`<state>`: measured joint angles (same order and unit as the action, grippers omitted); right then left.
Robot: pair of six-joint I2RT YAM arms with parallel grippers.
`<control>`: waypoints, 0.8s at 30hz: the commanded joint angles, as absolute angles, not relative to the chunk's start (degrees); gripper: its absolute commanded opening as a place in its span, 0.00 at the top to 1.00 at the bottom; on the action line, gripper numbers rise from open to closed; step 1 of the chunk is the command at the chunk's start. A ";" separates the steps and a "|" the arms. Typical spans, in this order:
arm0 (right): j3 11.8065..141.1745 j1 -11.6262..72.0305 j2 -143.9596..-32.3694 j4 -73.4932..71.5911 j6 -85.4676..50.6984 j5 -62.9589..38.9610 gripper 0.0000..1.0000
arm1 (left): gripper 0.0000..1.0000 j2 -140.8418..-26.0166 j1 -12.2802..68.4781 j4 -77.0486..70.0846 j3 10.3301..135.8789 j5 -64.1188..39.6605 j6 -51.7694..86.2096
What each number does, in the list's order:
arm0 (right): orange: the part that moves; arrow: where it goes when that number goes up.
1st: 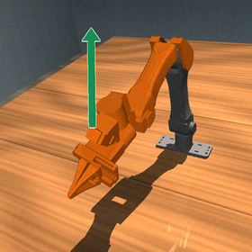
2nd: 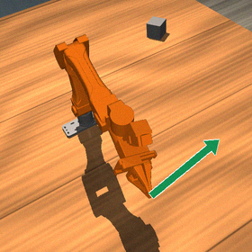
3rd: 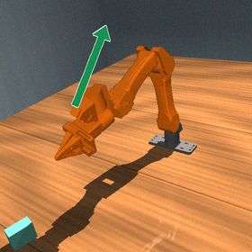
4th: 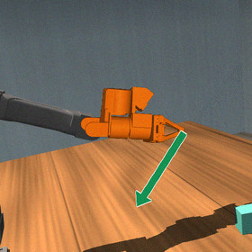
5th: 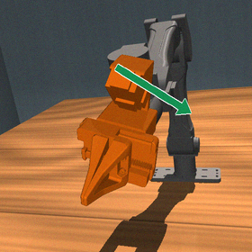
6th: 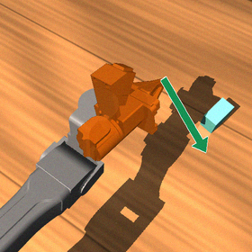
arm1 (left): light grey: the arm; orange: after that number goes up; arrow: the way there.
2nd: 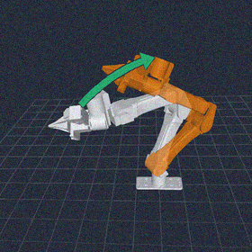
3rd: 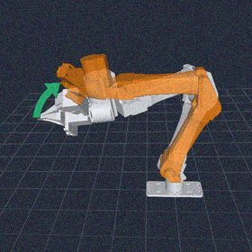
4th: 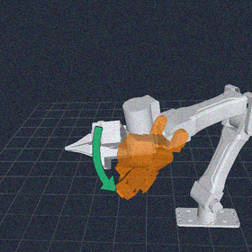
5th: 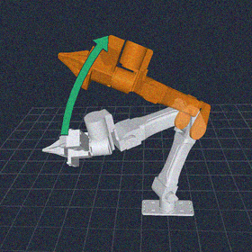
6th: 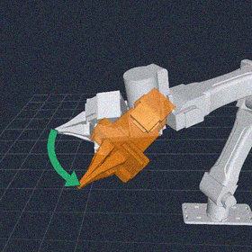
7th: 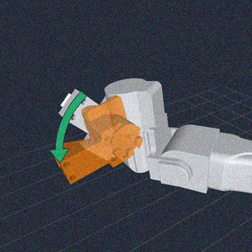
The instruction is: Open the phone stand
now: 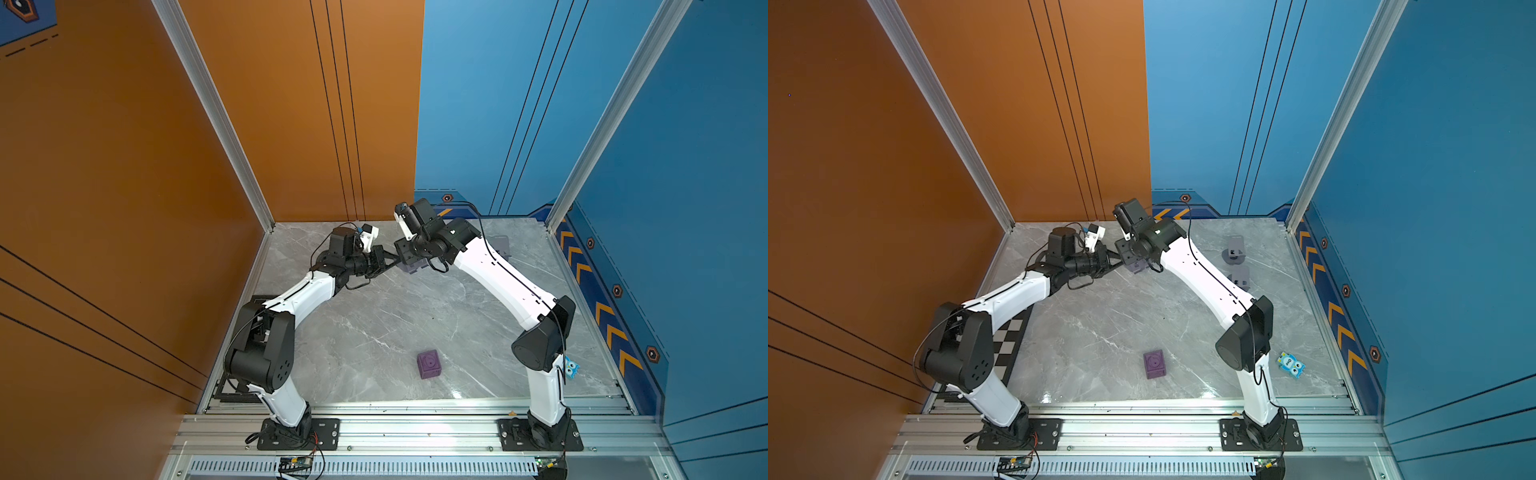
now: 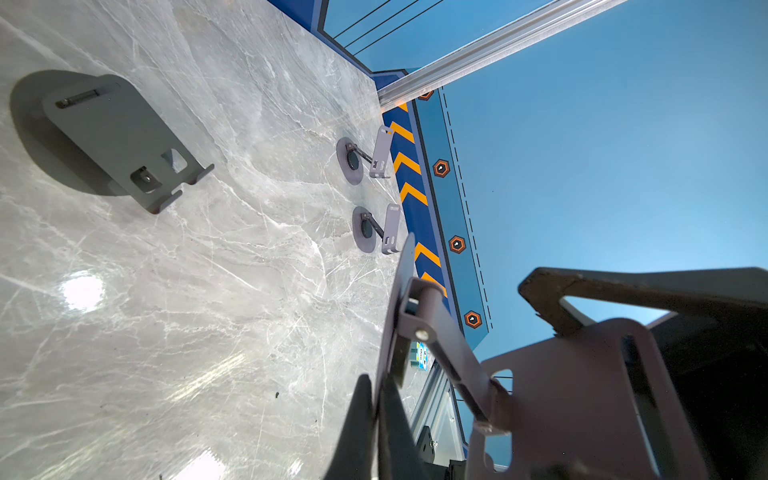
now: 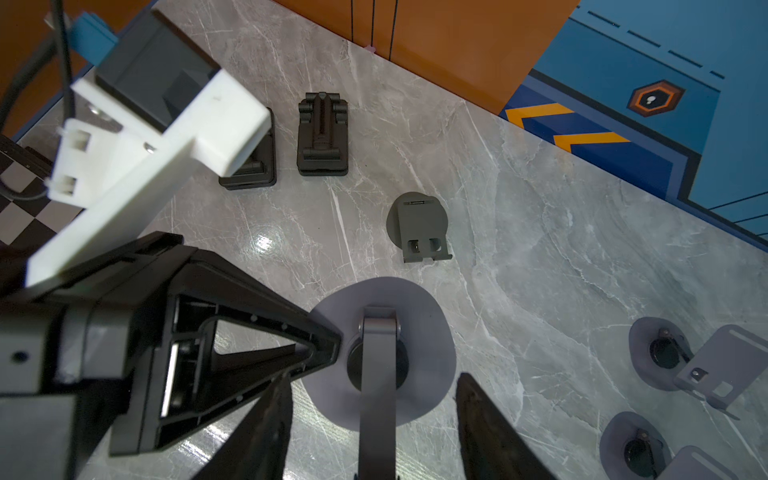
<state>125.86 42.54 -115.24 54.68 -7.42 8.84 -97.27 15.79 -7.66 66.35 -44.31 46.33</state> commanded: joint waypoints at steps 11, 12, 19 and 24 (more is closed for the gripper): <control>124.65 45.58 -103.09 55.64 -6.03 8.29 0.63 | 1.00 -102.77 11.24 5.83 63.26 -23.59 47.60; 124.70 45.37 -103.61 55.48 -6.38 7.67 0.63 | 1.00 -102.45 11.50 5.80 63.54 -23.89 47.26; 125.13 41.50 -107.53 54.40 -9.63 1.84 0.63 | 1.00 -101.03 14.68 5.83 68.29 -29.96 43.20; 126.83 38.12 -111.09 53.93 -11.17 -1.59 0.63 | 1.00 -99.05 17.16 6.08 70.48 -32.49 40.88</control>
<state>123.09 38.87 -113.49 53.36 -9.93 1.54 -97.25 17.08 -1.58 70.02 -43.13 42.72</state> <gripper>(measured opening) 0.603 0.052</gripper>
